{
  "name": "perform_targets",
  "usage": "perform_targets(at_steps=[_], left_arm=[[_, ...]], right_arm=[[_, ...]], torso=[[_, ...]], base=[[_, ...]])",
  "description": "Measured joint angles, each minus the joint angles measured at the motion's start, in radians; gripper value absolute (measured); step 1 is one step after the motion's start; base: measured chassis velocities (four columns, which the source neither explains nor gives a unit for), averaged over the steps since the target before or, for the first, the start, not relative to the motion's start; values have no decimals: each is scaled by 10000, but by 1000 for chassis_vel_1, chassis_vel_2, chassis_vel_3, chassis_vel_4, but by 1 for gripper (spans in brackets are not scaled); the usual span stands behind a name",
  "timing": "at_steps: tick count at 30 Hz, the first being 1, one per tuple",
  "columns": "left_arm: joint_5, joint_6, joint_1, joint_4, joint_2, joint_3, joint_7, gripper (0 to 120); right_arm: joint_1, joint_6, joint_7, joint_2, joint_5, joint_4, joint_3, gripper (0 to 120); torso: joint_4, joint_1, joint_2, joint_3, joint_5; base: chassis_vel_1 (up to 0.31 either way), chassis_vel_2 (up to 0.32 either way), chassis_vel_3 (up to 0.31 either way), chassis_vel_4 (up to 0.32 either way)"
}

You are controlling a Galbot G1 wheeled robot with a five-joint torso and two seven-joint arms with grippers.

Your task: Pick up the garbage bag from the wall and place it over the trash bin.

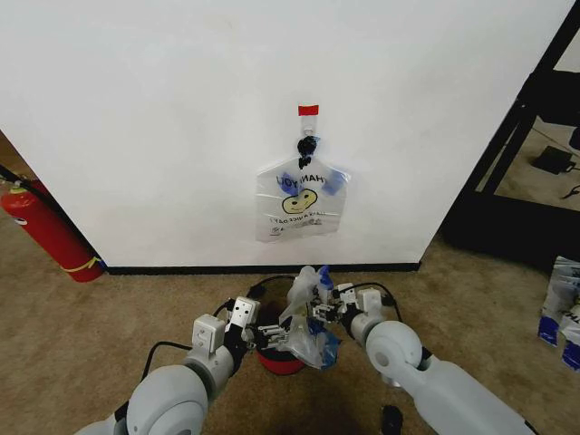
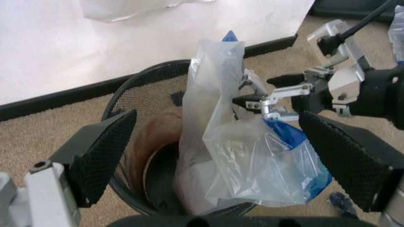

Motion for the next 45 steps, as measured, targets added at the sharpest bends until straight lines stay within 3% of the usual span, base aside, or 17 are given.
perform_targets(at_steps=[7, 11, 33, 45], left_arm=[[-10, 0, -5, 38, -12, 16, 13, 100], [-27, 0, -17, 39, -5, 23, 16, 100], [-5, -65, 71, -76, 35, -40, 47, 100], [-243, -9, -10, -509, 174, -142, -9, 100]], right_arm=[[108, -27, 138, 137, 23, -202, -175, 86], [218, -33, 203, 298, 71, -457, -283, 80], [779, -472, 977, 737, 484, -778, -773, 1], [390, -492, 1770, 702, 766, 125, -273, 0]], torso=[[0, 0, 0, 0, 0], [0, 0, 0, 0, 0], [-1, 0, 0, 0, -1], [1, 0, 0, 0, -2]], base=[[0, 0, 0, 0], [0, 0, 0, 0], [0, 0, 0, 0], [0, 0, 0, 0]])
